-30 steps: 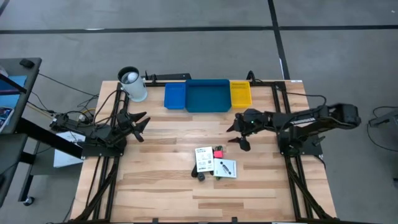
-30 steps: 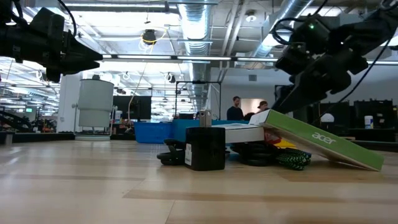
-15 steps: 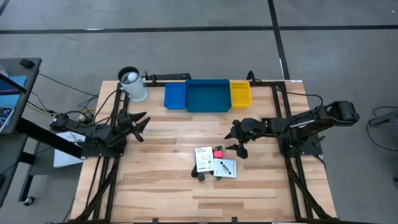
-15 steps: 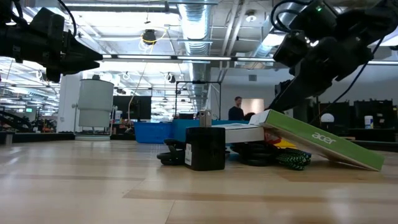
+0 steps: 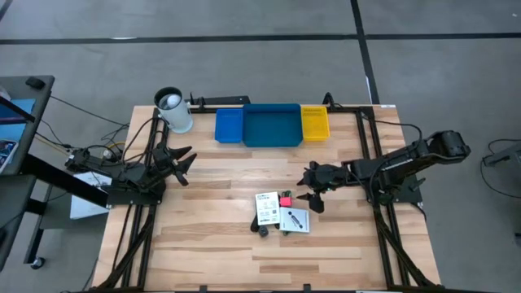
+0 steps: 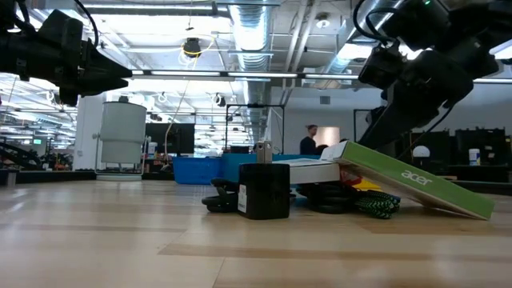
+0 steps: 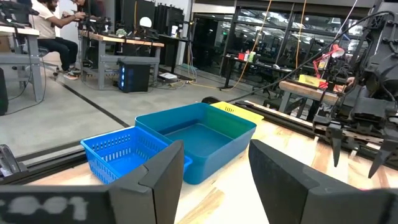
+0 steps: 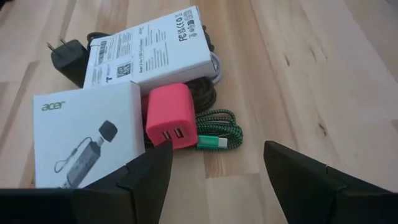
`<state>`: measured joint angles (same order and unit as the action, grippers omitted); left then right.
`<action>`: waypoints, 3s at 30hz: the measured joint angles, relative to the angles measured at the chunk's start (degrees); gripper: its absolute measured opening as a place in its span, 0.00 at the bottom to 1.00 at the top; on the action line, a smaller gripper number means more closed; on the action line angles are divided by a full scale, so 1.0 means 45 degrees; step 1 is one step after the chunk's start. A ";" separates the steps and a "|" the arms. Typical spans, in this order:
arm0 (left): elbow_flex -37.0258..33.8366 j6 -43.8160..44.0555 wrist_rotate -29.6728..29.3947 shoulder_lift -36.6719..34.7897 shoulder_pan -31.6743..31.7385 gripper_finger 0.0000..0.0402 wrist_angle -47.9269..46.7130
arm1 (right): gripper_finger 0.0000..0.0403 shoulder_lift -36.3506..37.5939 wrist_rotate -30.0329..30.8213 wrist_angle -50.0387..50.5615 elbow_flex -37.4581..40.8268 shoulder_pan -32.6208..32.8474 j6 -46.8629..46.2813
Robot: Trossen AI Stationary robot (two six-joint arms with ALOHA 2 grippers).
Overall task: Pick and place items into bin
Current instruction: Put the pink charger adapter into the yellow basket
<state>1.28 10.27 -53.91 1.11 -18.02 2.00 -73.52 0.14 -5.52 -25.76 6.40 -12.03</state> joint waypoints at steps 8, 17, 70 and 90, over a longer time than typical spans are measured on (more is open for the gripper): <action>0.0004 -0.0001 -0.0005 0.0004 0.0000 0.43 0.0000 | 0.62 0.0002 0.0092 -0.0069 0.0000 -0.0011 -0.0045; -0.0001 -0.0001 0.0000 0.0004 -0.0005 0.43 0.0000 | 0.62 0.0005 0.0092 -0.0073 0.0000 -0.0006 -0.0241; 0.0004 0.0000 -0.0001 0.0003 -0.0002 0.43 0.0000 | 0.62 0.0005 0.1661 0.1274 -0.1335 0.1242 -0.0569; 0.0004 0.0004 0.0000 0.0002 -0.0002 0.43 0.0000 | 0.62 -0.2584 0.1277 0.2932 -0.3071 0.1448 0.0159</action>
<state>1.30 10.28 -53.91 1.12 -18.03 2.00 -85.15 5.89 7.67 -39.58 12.91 -11.31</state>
